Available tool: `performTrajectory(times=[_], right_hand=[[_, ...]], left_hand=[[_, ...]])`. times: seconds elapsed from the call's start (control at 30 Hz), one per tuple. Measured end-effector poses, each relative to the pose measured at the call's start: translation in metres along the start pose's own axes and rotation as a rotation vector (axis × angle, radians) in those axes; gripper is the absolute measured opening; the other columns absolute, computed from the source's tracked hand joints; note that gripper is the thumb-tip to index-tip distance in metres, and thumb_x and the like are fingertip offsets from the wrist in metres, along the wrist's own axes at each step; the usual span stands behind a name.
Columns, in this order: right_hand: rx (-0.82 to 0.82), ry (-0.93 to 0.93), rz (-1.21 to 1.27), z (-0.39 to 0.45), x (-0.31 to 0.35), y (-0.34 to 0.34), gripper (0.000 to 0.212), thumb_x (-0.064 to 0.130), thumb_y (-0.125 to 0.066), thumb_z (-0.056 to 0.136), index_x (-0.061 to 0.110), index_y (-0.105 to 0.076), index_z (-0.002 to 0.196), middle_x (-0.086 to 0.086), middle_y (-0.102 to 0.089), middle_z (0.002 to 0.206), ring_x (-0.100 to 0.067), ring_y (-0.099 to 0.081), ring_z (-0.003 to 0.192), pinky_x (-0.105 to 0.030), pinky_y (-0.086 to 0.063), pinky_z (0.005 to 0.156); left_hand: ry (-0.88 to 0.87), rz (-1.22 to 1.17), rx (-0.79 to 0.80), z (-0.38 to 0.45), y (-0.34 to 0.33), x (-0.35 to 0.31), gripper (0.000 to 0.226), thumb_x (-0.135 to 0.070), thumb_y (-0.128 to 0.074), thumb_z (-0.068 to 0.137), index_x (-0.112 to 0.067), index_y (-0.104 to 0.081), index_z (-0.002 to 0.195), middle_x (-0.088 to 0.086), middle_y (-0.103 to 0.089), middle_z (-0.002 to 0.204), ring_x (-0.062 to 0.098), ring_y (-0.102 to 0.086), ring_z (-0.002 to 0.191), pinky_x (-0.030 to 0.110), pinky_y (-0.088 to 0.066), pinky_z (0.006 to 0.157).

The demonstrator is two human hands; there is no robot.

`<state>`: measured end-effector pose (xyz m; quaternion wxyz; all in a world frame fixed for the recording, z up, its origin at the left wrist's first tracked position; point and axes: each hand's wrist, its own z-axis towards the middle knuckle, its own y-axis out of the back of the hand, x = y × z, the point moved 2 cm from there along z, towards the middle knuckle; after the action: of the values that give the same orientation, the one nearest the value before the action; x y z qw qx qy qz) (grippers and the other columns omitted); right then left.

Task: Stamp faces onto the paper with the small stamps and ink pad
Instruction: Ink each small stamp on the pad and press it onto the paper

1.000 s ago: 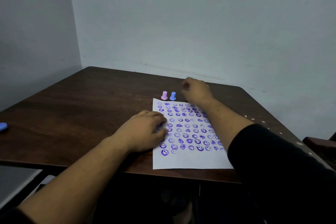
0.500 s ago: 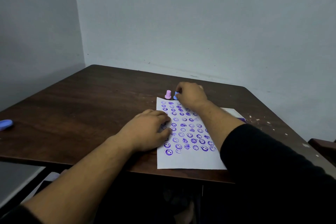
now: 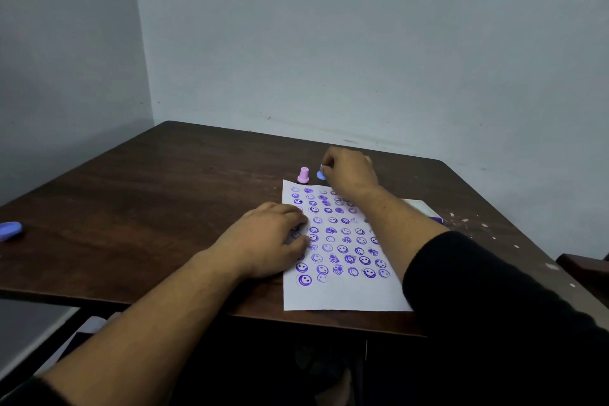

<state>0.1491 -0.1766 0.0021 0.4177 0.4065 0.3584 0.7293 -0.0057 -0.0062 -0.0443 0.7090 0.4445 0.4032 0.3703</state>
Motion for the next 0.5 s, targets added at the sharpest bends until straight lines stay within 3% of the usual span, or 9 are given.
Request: performTrajectory(times=[0.2,0.3,0.37,0.5], right_hand=[[-0.062,-0.032,0.199,-0.012,-0.012,0.037,0.01,0.027,-0.061,0.096,0.028,-0.068,0.088,0.011,-0.081,0.086,-0.015,-0.078,0.076,-0.043,-0.057,0.095],[-0.063,-0.052,0.315,-0.028,-0.025,0.056,0.011,0.026,-0.06,0.092,0.031,-0.066,0.084,0.022,-0.079,0.075,-0.004,-0.076,0.061,-0.037,-0.06,0.08],[-0.108,-0.063,0.317,-0.042,-0.034,0.072,0.011,0.026,-0.06,0.089,0.031,-0.069,0.086,0.025,-0.078,0.077,-0.003,-0.076,0.067,-0.031,-0.057,0.071],[-0.222,-0.106,0.29,-0.079,-0.06,0.096,0.007,0.029,-0.068,0.088,0.034,-0.072,0.084,0.024,-0.078,0.087,0.005,-0.071,0.087,-0.027,-0.055,0.077]], left_hand=[[-0.005,-0.005,0.006,-0.002,0.001,0.0,0.052,-0.054,-0.046,0.094,-0.029,-0.053,0.14,-0.011,-0.053,0.144,0.014,-0.043,0.132,0.036,-0.037,0.109],[-0.001,-0.002,0.009,-0.001,0.001,0.002,0.054,-0.056,-0.045,0.095,-0.029,-0.052,0.142,-0.012,-0.051,0.147,0.012,-0.041,0.134,0.035,-0.036,0.111],[0.0,-0.006,0.009,-0.001,0.001,0.003,0.055,-0.057,-0.044,0.094,-0.031,-0.051,0.142,-0.014,-0.05,0.147,0.011,-0.04,0.134,0.034,-0.036,0.111],[0.009,-0.017,0.018,-0.001,0.001,0.005,0.058,-0.06,-0.043,0.093,-0.032,-0.051,0.143,-0.014,-0.048,0.15,0.009,-0.038,0.136,0.033,-0.035,0.112]])
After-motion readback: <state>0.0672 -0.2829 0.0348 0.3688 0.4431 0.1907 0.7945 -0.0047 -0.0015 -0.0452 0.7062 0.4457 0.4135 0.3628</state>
